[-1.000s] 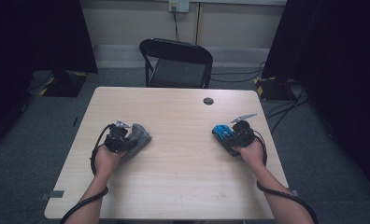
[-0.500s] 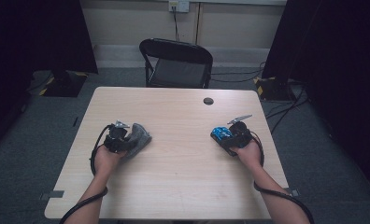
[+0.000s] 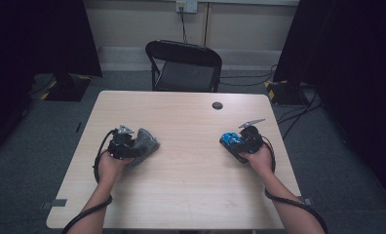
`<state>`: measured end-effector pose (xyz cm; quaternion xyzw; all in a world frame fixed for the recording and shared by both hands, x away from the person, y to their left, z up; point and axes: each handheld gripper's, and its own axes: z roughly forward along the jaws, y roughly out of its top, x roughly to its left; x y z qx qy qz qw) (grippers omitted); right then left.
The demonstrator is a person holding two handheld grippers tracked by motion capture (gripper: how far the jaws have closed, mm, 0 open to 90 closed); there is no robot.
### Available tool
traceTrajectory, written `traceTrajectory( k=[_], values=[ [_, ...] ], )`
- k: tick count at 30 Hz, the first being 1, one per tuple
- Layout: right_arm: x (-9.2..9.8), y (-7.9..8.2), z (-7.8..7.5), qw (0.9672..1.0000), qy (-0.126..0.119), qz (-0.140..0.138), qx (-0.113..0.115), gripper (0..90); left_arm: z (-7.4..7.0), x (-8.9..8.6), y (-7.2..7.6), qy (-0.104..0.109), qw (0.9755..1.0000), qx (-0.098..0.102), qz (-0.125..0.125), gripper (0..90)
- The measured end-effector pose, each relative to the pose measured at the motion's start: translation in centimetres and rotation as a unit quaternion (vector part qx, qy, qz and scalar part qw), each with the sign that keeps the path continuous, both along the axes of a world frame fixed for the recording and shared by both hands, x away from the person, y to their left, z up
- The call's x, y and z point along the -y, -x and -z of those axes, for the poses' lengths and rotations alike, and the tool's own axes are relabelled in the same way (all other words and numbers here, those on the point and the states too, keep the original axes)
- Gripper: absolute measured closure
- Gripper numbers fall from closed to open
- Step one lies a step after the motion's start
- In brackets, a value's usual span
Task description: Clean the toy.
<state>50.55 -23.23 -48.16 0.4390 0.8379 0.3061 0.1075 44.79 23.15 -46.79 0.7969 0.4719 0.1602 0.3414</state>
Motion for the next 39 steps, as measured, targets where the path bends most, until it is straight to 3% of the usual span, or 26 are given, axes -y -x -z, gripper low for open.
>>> traceTrajectory(
  k=[2,15,20,37,39],
  values=[
    [0.0,0.0,-0.2,1.0,0.006,-0.003,0.006,17.3,-0.2,-0.1,0.0,0.003,1.0,0.002,-0.002,33.8],
    [-0.4,0.1,-2.0,0.9995,-0.023,0.004,0.021,10.4,-1.5,0.0,0.8,0.018,0.9998,0.011,0.003,29.8],
    [-0.5,0.3,-2.4,0.9993,-0.021,0.003,0.031,10.4,-1.9,0.3,1.1,0.023,0.9996,0.016,0.011,29.8],
    [-2.6,2.5,-4.1,0.9975,-0.027,-0.046,0.046,10.9,-2.5,2.4,2.5,0.035,0.9983,0.02,0.043,28.2],
    [-3.1,2.8,-4.2,0.9969,-0.018,-0.055,0.053,10.9,-2.4,2.8,2.8,0.035,0.9979,0.021,0.05,27.9]
  ],
)
